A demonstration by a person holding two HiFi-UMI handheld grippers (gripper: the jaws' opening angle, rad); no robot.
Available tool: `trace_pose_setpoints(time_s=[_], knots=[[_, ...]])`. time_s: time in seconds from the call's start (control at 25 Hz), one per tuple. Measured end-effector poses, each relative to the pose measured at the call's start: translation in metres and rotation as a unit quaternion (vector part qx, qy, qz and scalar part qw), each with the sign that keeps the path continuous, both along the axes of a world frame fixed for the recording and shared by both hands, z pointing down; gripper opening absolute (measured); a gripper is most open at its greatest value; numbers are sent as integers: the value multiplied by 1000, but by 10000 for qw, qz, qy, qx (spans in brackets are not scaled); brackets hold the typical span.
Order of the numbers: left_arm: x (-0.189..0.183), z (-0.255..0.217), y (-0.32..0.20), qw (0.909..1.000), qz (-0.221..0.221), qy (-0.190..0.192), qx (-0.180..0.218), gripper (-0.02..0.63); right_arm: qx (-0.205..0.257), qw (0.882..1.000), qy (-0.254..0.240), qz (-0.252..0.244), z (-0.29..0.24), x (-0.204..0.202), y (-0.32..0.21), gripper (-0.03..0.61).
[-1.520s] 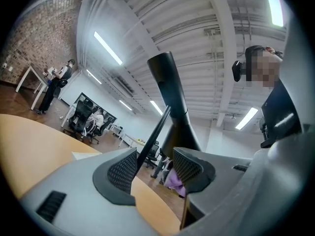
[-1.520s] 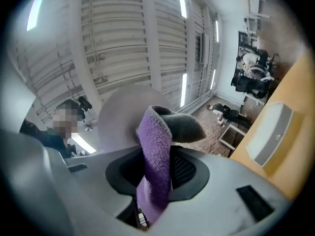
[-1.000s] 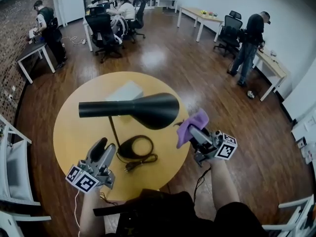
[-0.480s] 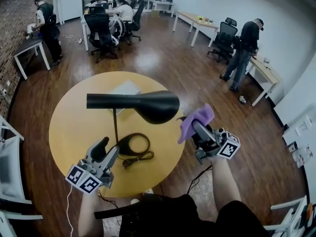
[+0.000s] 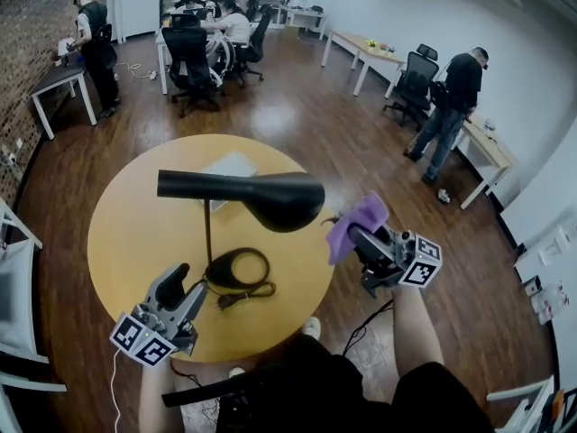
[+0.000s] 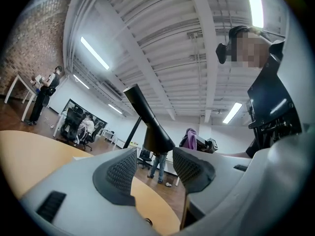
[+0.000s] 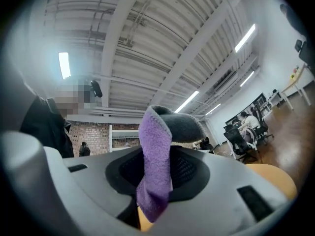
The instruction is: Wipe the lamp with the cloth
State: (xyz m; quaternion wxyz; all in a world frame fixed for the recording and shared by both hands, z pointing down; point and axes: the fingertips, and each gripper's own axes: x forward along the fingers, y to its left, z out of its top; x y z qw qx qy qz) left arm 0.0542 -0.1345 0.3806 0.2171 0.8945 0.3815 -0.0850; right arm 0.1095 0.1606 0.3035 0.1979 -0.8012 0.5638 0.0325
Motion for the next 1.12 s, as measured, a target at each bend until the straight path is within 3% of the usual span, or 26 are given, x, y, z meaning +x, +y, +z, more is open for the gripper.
trace_pose_setpoints(time_s=[0.2, 0.36, 0.56, 0.68, 0.92, 1.0, 1.12], knots=[[9, -10, 27, 9984, -500, 165, 216, 212, -48, 9960, 414, -793, -9, 39, 17, 107], [22, -23, 55, 9915, -1215, 310, 349, 212, -147, 9791, 969, -1784, -17, 74, 19, 107], [30, -45, 93, 9681, -2459, 450, -178, 212, -667, 9488, 1564, -2660, -16, 108, 8, 107], [29, -54, 117, 9528, -3009, 352, -193, 212, -988, 9297, 1815, -3048, -18, 119, -10, 107], [11, -58, 145, 9341, -3569, 95, 11, 212, -756, 9008, 1994, -3782, -36, 123, -66, 109], [0, -57, 142, 9299, -3678, 47, 73, 212, -730, 8848, 2168, -4060, -45, 115, -87, 109], [-12, -59, 129, 9248, -3799, 85, 170, 212, -1047, 8507, 2468, -4522, -51, 102, -129, 109]])
